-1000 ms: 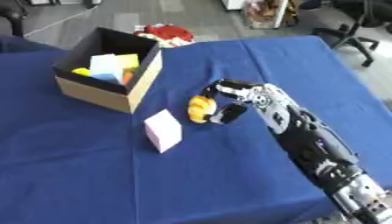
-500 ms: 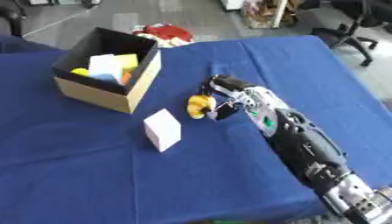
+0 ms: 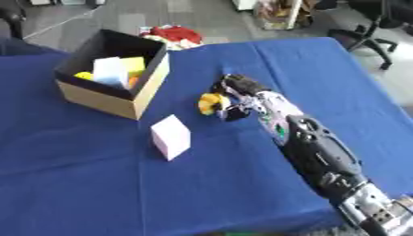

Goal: Pick up objects on the table and place them in the box.

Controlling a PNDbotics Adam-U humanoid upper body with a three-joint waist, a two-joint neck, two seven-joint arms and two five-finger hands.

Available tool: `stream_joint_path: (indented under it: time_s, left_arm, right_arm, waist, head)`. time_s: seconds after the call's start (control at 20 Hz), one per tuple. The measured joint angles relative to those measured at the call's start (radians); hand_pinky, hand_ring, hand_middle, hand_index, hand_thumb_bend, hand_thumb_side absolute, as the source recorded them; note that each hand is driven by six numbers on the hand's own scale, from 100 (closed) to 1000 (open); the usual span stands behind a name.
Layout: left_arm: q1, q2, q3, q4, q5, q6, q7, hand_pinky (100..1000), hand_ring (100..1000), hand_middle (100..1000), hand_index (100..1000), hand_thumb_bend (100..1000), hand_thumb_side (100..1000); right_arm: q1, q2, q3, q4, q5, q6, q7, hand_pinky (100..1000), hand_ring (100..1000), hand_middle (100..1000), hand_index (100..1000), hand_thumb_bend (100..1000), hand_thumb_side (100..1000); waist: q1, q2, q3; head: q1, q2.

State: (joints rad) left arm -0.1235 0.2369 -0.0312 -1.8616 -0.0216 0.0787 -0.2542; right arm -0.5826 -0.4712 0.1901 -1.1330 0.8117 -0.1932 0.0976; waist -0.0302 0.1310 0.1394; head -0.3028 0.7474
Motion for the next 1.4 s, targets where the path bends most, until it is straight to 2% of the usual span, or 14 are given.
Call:
stream_joint_path:
  time_s: [0.2, 0.4, 0.65, 0.85, 0.95, 1.05, 1.1, 1.2, 1.3, 1.4]
  left_arm:
    - [0.000, 0.000, 0.000, 0.000, 0.001, 0.000, 0.000, 716, 637, 638, 795, 330, 613]
    - [0.001, -0.001, -0.002, 0.000, 0.003, 0.000, -0.001, 716, 638, 638, 795, 330, 613]
    - [0.003, -0.009, -0.009, 0.000, 0.006, -0.001, -0.008, 716, 638, 638, 794, 328, 614]
    - [0.000, -0.018, -0.018, 0.000, 0.013, -0.001, -0.019, 716, 638, 638, 795, 327, 615]
    - [-0.002, -0.018, -0.023, 0.000, 0.014, -0.001, -0.024, 716, 638, 638, 795, 326, 615]
    - [-0.006, -0.018, -0.027, 0.000, 0.017, 0.000, -0.028, 716, 638, 638, 795, 325, 616]
    - [-0.008, -0.018, -0.028, 0.000, 0.018, 0.000, -0.029, 716, 638, 638, 795, 324, 616]
    - [-0.008, -0.019, -0.028, 0.000, 0.020, -0.001, -0.031, 716, 637, 638, 795, 319, 620]
    - [-0.009, -0.022, -0.028, 0.000, 0.021, 0.000, -0.031, 716, 637, 638, 795, 314, 622]
    - [-0.009, -0.023, -0.028, 0.000, 0.021, 0.000, -0.031, 716, 638, 638, 795, 313, 623]
  right_arm:
    - [-0.079, 0.000, -0.018, -0.046, -0.063, 0.024, -0.006, 881, 563, 254, 405, 100, 100]
    - [-0.206, 0.022, -0.028, -0.042, -0.106, 0.053, 0.003, 879, 548, 248, 402, 100, 100]
    - [-0.351, 0.146, -0.054, 0.115, -0.104, 0.067, 0.011, 890, 559, 272, 428, 100, 100]
    - [-0.411, 0.248, -0.092, 0.261, -0.002, 0.072, -0.006, 901, 594, 327, 488, 100, 100]
    - [-0.429, 0.290, -0.117, 0.321, 0.074, 0.085, -0.028, 907, 637, 434, 611, 108, 100]
    - [-0.436, 0.323, -0.142, 0.365, 0.155, 0.109, -0.063, 924, 722, 595, 775, 259, 100]
    - [-0.440, 0.335, -0.153, 0.382, 0.193, 0.124, -0.083, 940, 757, 679, 855, 315, 218]
    - [-0.444, 0.350, -0.166, 0.406, 0.263, 0.152, -0.108, 973, 834, 834, 961, 440, 343]
    - [-0.445, 0.357, -0.169, 0.419, 0.322, 0.170, -0.110, 981, 864, 894, 990, 524, 376]
    - [-0.446, 0.357, -0.170, 0.417, 0.372, 0.181, -0.108, 983, 872, 914, 995, 555, 379]
  waist:
    - [0.000, 0.000, -0.001]
    - [0.000, -0.004, 0.003]
    - [0.007, -0.010, 0.023]
    - [0.009, -0.010, 0.052]
    - [0.010, -0.010, 0.071]
    - [0.010, -0.010, 0.085]
    - [0.010, -0.010, 0.090]
    - [0.010, -0.010, 0.093]
    - [0.010, -0.009, 0.093]
    - [0.010, -0.009, 0.089]
  head:
    - [0.000, 0.000]
    - [-0.004, 0.001]
    - [-0.018, 0.002]
    - [-0.041, 0.001]
    - [-0.055, 0.000]
    - [-0.068, -0.001]
    - [-0.073, -0.001]
    - [-0.079, -0.001]
    - [-0.081, -0.001]
    - [-0.082, -0.001]
